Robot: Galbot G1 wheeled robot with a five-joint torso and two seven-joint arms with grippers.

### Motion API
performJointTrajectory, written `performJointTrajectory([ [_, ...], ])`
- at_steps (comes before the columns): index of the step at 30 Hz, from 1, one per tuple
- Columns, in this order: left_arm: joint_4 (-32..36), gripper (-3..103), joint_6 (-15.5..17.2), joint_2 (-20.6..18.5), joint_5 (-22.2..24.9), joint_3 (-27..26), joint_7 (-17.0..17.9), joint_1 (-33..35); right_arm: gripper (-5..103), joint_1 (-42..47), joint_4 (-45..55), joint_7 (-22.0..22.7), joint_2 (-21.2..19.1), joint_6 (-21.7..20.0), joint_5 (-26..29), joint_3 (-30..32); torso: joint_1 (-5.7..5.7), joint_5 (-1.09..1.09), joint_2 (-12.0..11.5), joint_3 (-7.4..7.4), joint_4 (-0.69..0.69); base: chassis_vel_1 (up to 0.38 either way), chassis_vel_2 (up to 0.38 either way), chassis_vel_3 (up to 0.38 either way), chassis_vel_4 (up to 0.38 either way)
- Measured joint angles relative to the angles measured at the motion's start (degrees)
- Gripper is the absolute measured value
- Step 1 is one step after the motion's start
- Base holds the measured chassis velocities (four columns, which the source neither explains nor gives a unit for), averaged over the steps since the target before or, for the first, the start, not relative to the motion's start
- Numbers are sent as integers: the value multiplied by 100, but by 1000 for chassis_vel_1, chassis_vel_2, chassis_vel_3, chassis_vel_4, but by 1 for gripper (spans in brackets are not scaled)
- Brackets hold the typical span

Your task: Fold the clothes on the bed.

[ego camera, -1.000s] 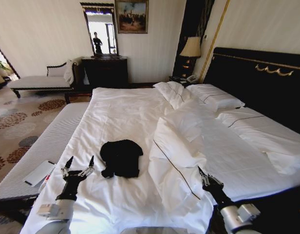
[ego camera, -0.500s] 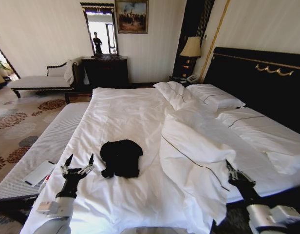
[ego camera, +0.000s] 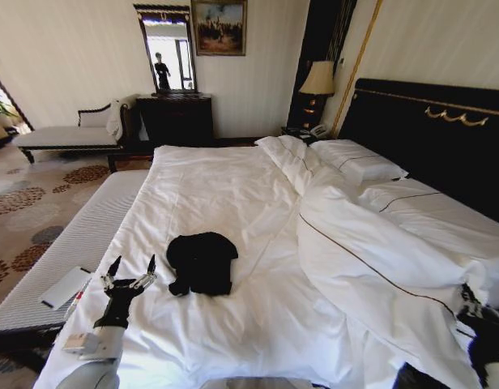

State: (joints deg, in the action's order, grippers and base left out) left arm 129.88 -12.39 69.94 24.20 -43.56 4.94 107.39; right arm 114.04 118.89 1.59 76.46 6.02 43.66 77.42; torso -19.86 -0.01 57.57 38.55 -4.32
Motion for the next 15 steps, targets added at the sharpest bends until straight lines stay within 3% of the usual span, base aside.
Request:
performJointTrajectory([
  [15, -33, 100, 36, -66, 9, 51, 14, -55, 2, -392, -1769, 45, -242, 111, 195, 542, 0, 0, 0, 0, 1, 0, 0, 0, 0],
])
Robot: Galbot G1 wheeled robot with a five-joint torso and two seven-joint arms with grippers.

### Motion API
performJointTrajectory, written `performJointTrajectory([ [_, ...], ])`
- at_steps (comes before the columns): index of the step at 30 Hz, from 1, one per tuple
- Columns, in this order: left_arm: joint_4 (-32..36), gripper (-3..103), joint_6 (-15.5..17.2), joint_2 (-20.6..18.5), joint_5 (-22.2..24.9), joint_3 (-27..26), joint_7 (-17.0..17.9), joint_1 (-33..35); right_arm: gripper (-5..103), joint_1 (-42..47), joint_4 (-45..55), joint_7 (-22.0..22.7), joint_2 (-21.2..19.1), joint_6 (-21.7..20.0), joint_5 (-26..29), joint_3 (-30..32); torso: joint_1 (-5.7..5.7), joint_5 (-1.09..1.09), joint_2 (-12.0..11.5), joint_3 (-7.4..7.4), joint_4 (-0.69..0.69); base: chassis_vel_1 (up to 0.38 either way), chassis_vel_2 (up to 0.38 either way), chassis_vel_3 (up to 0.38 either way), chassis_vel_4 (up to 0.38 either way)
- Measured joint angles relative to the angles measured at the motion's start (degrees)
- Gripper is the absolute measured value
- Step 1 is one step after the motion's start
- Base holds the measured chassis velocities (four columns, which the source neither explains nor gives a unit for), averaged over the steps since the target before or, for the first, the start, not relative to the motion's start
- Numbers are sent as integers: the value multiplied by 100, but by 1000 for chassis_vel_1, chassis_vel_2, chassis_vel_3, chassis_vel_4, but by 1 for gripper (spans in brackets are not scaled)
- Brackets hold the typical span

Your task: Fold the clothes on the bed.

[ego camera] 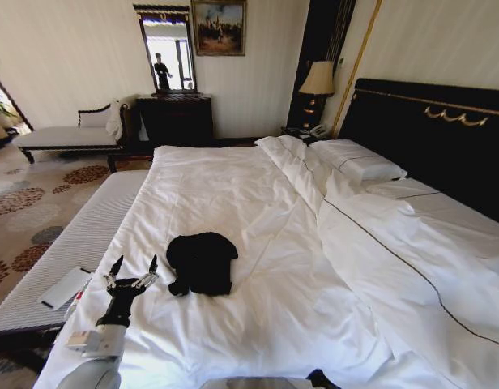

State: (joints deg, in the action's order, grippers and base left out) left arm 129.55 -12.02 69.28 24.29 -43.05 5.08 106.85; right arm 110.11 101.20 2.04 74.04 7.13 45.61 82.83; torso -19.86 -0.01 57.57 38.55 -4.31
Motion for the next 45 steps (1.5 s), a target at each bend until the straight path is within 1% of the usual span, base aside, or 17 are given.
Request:
performJointTrajectory([
  [5, -9, 100, 2, 23, -6, 34, 2, -1, 2, -66, -372, -3, -80, 17, -40, 63, 0, -1, 0, 0, 0, 0, 0, 0, 0],
  [8, -13, 100, 2, 67, -26, 67, 2, 16, 2, -100, -643, 9, -68, 38, -224, 93, 0, 0, 0, 0, 0, 0, 0, 0, 0],
  [10, -17, 100, 1, 71, -27, 69, 2, 21, 2, -105, -689, 15, -61, 42, -250, 93, 0, 0, 0, 0, 0, 0, 0, 0, 0],
  [12, -38, 100, -9, 83, -27, 70, 1, 39, 2, -152, -968, 49, -30, 58, -366, 93, 0, 0, 0, 0, 0, 0, 0, 0, 0],
  [14, -44, 100, -12, 83, -27, 70, 1, 43, 2, -167, -1034, 55, -26, 63, -377, 92, 0, 0, 0, 0, 0, 0, 0, 0, 0],
  [19, -55, 100, -17, 44, -27, 76, -5, 36, 2, -323, -1691, 87, -66, 168, -480, 45, 0, 1, 0, 0, 1, 0, 0, 0, 0],
  [22, -38, 100, -8, 31, -24, 75, -4, 20, 2, -379, -1828, 98, -74, 178, -507, 20, 0, 0, 0, 0, 1, 0, 0, 0, 0],
  [31, -16, 100, 0, 81, -62, 101, -1, 54, 2, -599, -2477, 211, -289, 227, -620, -83, 0, 1, 0, 0, 4, 0, 0, 0, 0],
  [36, 16, 100, -6, 85, -78, 81, -1, 88, 2, -767, -2926, 290, -343, 211, -642, -297, 0, 1, 0, 0, 2, 0, 0, 0, 0],
  [45, 98, 100, -1, 126, -158, 81, 15, 130, 2, -1097, -3569, 449, -422, 117, -685, -584, 0, 1, 0, 0, 4, 0, 0, 0, 0],
])
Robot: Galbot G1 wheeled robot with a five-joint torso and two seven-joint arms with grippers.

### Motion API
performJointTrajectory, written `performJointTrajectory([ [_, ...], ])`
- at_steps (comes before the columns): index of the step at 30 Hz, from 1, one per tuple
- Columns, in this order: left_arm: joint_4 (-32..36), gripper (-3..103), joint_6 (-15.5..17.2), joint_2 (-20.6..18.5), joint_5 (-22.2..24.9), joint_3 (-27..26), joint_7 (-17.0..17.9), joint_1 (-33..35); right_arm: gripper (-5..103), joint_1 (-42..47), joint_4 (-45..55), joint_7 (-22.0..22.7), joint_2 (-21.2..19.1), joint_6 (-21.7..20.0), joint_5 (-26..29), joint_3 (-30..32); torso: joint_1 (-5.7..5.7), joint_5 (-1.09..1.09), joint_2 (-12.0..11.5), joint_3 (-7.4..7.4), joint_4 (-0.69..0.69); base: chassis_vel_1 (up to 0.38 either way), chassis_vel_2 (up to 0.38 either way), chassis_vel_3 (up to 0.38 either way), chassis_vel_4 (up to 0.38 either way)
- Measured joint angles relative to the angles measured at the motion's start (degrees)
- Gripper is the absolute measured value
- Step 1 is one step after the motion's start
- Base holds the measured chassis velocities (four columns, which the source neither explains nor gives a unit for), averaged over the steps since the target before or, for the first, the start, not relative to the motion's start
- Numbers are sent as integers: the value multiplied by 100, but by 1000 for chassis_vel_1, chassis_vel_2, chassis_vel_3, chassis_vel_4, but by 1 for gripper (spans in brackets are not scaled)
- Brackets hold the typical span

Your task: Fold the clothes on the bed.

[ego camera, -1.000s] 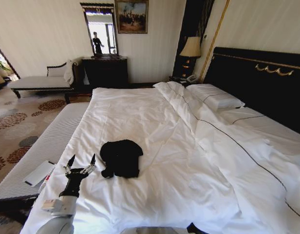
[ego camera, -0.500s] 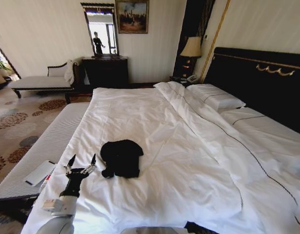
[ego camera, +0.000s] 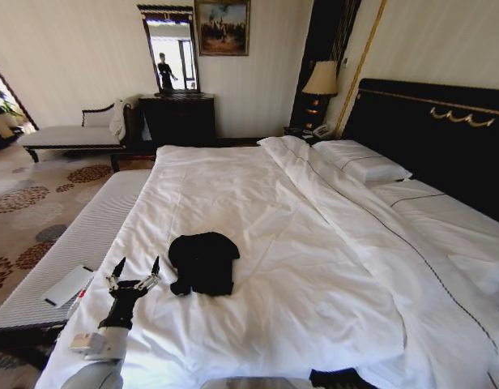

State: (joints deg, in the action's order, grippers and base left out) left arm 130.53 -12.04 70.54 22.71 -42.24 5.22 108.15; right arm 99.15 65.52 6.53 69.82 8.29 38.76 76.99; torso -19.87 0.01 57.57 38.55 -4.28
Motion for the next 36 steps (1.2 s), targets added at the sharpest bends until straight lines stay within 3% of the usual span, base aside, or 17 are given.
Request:
performJointTrajectory([
  [8, 36, 100, -2, 71, -58, -5, 1, 62, 2, -223, -574, 42, -160, 4, -66, -201, 0, 0, 0, 0, -2, 0, 0, 0, 0],
  [16, 43, 100, -11, 76, -66, -9, 1, 77, 2, -421, -523, 107, -28, -61, -115, -504, 1, -1, 0, 0, -12, 0, 0, 0, 0],
  [26, 63, 100, -14, 64, -56, -38, 2, 93, -1, -738, -790, 145, 12, -156, -159, -831, 0, 1, 0, 0, -3, 0, 0, 0, 0],
  [28, 74, 100, -12, 66, -57, -33, 5, 88, 8, -766, -845, 149, 12, -199, -150, -859, 1, -1, 0, 1, -5, 0, 0, 0, 0],
  [30, 78, 100, -9, 66, -58, -30, 7, 87, 8, -775, -861, 150, 14, -213, -147, -867, 0, -4, 0, 0, -11, 0, 0, 0, 0],
  [34, 103, 100, -4, 71, -74, -25, 10, 105, 30, -835, -915, 163, 6, -242, -131, -880, 1, -3, 0, 0, -5, 0, 0, 0, 0],
  [36, 107, 100, -4, 68, -74, -27, 10, 110, 30, -841, -915, 166, 4, -246, -124, -879, 0, -2, 0, 0, -3, 0, 0, 0, 0],
])
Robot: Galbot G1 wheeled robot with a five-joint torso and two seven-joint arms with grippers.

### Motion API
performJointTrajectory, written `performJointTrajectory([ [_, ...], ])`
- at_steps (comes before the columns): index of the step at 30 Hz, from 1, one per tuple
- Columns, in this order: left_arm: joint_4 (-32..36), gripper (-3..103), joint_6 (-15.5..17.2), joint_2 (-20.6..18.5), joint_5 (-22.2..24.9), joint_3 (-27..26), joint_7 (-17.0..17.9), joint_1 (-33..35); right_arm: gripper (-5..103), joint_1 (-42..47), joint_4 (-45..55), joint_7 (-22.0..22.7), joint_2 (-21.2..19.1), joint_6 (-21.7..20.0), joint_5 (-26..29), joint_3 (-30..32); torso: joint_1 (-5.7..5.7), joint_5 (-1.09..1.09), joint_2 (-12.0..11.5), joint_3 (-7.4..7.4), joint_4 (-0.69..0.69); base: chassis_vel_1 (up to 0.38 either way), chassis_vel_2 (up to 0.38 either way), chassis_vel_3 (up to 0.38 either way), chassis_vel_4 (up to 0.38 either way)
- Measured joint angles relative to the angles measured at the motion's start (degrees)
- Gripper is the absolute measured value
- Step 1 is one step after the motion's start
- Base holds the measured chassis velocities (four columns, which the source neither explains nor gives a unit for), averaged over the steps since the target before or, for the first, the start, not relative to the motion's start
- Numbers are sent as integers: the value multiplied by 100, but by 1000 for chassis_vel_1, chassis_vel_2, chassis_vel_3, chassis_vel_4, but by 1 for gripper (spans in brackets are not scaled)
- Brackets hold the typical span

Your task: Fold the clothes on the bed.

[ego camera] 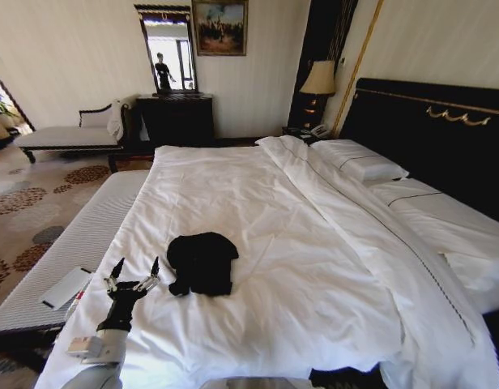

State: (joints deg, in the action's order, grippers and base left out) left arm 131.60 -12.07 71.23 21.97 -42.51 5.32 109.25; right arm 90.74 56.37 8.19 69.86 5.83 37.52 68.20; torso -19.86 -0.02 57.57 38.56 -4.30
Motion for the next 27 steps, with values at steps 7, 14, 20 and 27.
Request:
performJointTrajectory([
  [7, 25, 100, 6, -24, -5, 1, 8, -2, 62, 37, 58, 41, -19, -19, 67, 82, 0, 1, 0, 0, -1, 0, 0, 0, 0],
  [14, 28, 100, 7, -50, -2, -5, 9, -12, 94, 297, 509, -65, 68, 64, 226, 358, 0, 2, 0, 0, -1, 0, 0, 0, 0],
  [20, 18, 100, -5, -55, 10, -22, 9, -8, 100, 672, 1342, -388, 248, 266, 385, 588, 0, 2, 0, 0, -1, 0, 0, 0, 0],
  [27, 9, 100, -17, -44, 11, -25, 7, 9, 100, 1045, 2272, -599, 454, 443, 453, 764, 0, 2, 0, 0, 0, 0, 0, 0, 0],
])
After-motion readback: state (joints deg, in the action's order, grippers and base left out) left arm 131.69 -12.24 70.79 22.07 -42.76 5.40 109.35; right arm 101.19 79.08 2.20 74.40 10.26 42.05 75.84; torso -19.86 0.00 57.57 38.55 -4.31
